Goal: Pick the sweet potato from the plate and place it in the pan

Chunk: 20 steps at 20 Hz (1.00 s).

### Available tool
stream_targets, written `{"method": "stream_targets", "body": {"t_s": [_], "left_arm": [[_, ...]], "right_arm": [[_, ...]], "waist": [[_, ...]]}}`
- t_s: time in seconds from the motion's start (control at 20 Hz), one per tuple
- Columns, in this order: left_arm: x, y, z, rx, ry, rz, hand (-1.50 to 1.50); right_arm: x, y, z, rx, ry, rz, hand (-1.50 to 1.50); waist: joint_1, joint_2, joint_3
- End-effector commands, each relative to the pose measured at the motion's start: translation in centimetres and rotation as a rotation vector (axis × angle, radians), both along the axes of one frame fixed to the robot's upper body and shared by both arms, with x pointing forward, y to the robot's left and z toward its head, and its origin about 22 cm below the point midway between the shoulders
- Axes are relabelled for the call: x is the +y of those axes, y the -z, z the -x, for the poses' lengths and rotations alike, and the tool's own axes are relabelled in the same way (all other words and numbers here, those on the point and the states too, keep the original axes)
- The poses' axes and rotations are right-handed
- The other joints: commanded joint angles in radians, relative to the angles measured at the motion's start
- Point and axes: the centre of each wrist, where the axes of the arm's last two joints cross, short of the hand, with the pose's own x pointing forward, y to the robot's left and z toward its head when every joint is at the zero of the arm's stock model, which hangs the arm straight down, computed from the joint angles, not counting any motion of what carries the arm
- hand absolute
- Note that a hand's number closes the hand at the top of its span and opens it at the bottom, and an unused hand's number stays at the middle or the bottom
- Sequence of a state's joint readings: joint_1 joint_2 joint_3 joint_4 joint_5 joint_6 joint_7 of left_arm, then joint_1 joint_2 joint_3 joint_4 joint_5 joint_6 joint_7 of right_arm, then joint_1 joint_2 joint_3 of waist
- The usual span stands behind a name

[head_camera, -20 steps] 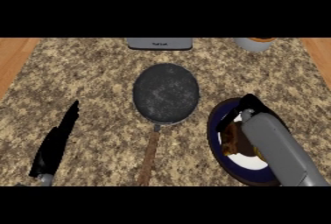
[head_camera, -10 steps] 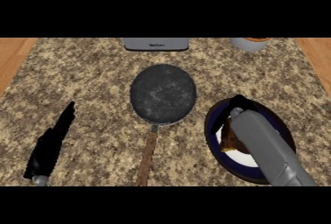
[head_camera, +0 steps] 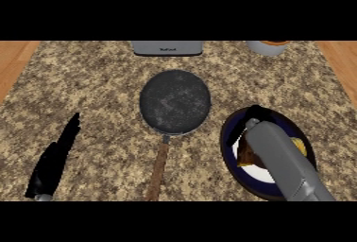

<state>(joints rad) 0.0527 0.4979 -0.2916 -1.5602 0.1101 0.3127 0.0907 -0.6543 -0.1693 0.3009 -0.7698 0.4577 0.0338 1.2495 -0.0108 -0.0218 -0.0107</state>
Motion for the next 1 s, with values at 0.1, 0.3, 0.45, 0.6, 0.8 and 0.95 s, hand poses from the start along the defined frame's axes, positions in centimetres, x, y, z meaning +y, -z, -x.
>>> {"method": "stream_targets", "body": {"t_s": [0.1, 0.3, 0.45, 0.6, 0.8, 0.95], "left_arm": [[0.0, -1.0, -0.8, -0.011, -0.011, 0.012, 0.00], [0.1, -1.0, -0.6, -0.006, 0.002, 0.009, 0.00], [2.0, -0.4, 0.6, -0.009, -0.008, -0.007, 0.00], [-1.1, -0.4, 0.1, -0.005, -0.003, 0.027, 0.00], [-0.6, -0.8, 0.3, -0.012, 0.001, 0.015, 0.00], [-0.7, -0.6, -0.5, -0.005, -0.014, 0.012, 0.00]], "right_arm": [[2.3, 1.0, 0.2, 0.149, 0.161, 0.090, -1.50], [1.4, 0.8, 0.8, 0.100, 0.175, 0.099, 1.50], [2.1, 0.7, 1.4, 0.061, 0.172, 0.088, 1.50], [2.3, 1.3, 1.6, 0.049, 0.195, 0.031, 1.50], [0.0, 1.7, 2.7, -0.002, 0.208, 0.022, 1.50], [0.5, 2.4, 4.1, -0.027, 0.089, -0.004, 1.50]], "waist": [[0.003, 0.014, 0.009], [0.000, 0.014, 0.010], [0.003, 0.011, 0.009], [0.007, 0.017, 0.010], [-0.003, 0.014, 0.010], [-0.002, 0.017, 0.010]]}}
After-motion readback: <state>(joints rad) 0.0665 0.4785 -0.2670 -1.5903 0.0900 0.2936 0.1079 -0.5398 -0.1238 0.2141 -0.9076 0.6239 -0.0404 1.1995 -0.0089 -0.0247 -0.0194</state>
